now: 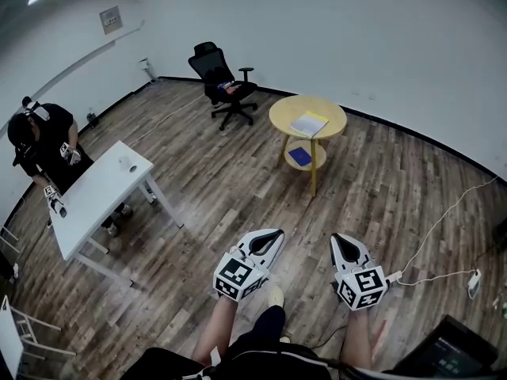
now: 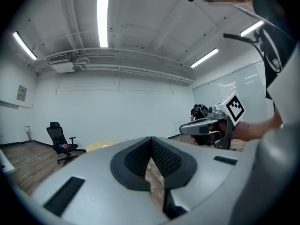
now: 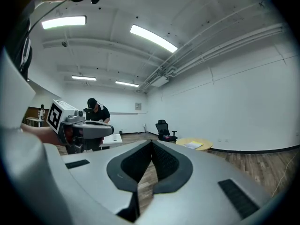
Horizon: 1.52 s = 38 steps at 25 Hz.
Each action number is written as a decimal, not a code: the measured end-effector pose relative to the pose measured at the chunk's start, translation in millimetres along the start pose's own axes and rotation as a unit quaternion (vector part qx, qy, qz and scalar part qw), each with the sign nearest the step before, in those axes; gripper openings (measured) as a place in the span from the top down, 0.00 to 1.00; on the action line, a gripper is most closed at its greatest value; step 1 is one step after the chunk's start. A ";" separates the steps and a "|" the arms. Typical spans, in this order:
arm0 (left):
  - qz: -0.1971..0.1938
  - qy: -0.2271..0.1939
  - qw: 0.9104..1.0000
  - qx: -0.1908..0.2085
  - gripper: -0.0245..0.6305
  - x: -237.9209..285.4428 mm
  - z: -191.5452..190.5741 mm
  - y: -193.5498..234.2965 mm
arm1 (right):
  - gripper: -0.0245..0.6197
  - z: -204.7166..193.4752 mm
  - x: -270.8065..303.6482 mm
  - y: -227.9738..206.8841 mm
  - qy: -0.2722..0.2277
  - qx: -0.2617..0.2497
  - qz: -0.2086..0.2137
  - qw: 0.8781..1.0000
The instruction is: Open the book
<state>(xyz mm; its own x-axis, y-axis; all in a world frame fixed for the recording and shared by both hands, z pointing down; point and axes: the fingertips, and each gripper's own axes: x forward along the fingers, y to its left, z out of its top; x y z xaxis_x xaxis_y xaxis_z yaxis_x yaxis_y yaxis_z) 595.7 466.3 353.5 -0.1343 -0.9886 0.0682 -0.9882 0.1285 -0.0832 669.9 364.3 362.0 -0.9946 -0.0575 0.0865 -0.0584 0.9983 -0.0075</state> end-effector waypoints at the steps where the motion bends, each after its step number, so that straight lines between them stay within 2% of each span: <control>1: 0.000 0.001 1.000 -0.001 0.96 12.6 -3.2 7.9 | 0.95 -2.3 10.2 -10.1 0.001 0.001 0.001 1.000; 7: -0.003 -0.005 1.000 -0.005 0.96 70.4 -5.9 58.9 | 0.95 -3.0 67.9 -54.5 0.010 -0.003 -0.004 1.000; 15: -0.006 -0.009 1.000 -0.002 0.96 151.9 5.9 143.6 | 0.95 22.9 164.1 -114.1 0.010 -0.013 -0.002 1.000; 23: -0.003 -0.012 1.000 0.002 0.96 208.8 8.1 220.7 | 0.95 37.3 255.6 -149.6 0.002 -0.018 0.009 1.000; 32: 0.017 -0.012 1.000 0.000 0.96 225.5 2.0 268.4 | 0.95 35.7 311.5 -154.6 0.007 -0.019 0.032 0.999; 38: 0.030 -0.003 1.000 -0.007 0.96 252.7 -11.4 308.3 | 0.95 31.7 358.6 -180.4 0.011 -0.014 0.039 0.999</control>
<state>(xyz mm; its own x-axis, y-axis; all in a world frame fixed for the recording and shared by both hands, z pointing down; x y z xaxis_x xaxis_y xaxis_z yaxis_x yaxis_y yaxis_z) 256.2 257.0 356.5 -0.1921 -0.9797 0.0576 -0.9795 0.1878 -0.0725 321.0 163.2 362.8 -0.9938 0.0212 0.1093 0.0228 0.9997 0.0133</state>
